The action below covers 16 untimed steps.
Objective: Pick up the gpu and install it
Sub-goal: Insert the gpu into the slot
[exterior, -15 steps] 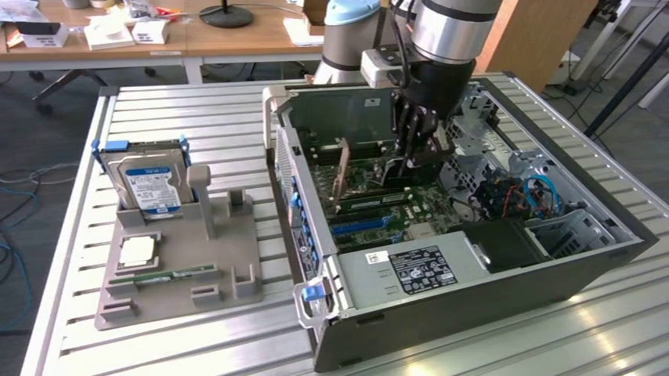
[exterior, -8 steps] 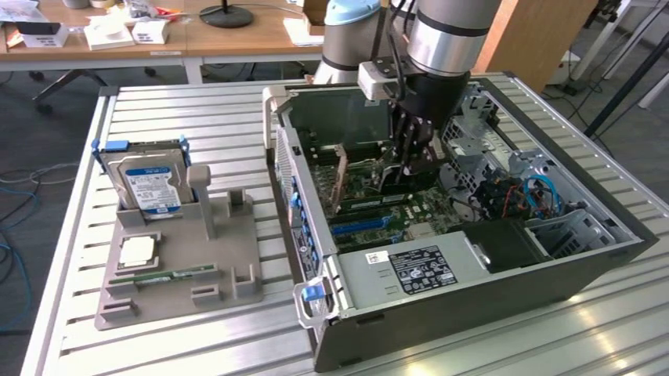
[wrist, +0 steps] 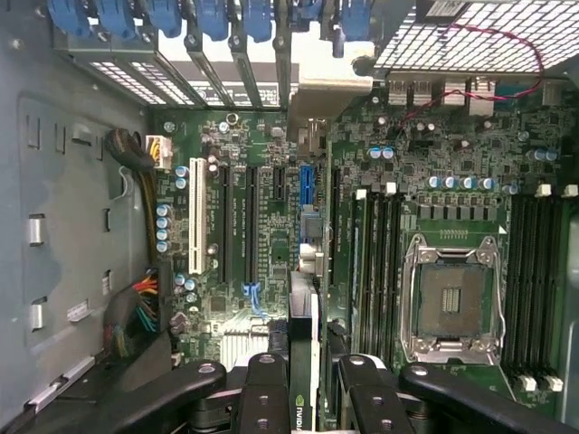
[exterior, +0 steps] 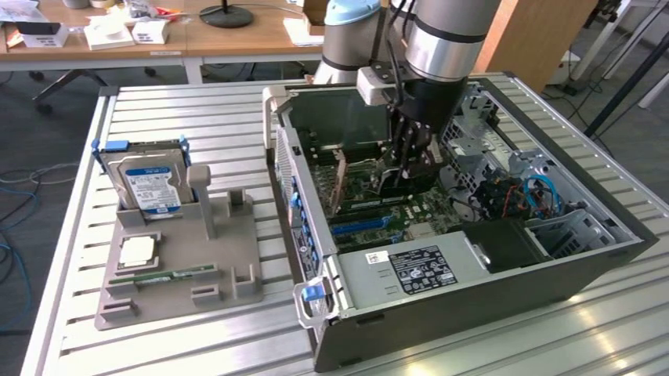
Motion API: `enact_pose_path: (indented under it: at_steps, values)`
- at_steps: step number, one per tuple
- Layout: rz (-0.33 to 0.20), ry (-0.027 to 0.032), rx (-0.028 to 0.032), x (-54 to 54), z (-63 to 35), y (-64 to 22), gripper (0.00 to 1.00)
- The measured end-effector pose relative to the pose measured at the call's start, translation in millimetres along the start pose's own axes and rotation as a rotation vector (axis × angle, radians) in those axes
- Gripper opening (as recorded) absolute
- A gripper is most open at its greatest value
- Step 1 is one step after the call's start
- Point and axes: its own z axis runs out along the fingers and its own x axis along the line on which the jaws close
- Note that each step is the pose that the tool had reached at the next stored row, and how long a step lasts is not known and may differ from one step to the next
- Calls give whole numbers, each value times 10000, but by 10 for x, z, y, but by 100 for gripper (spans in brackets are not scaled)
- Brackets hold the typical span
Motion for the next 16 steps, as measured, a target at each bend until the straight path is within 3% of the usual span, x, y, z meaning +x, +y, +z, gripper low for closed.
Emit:
enact_pose_path:
  at_steps: [10,16]
  values:
    - [-69,-1,2,-2,175,5,26]
    - [-79,1,0,-2,192,5,26]
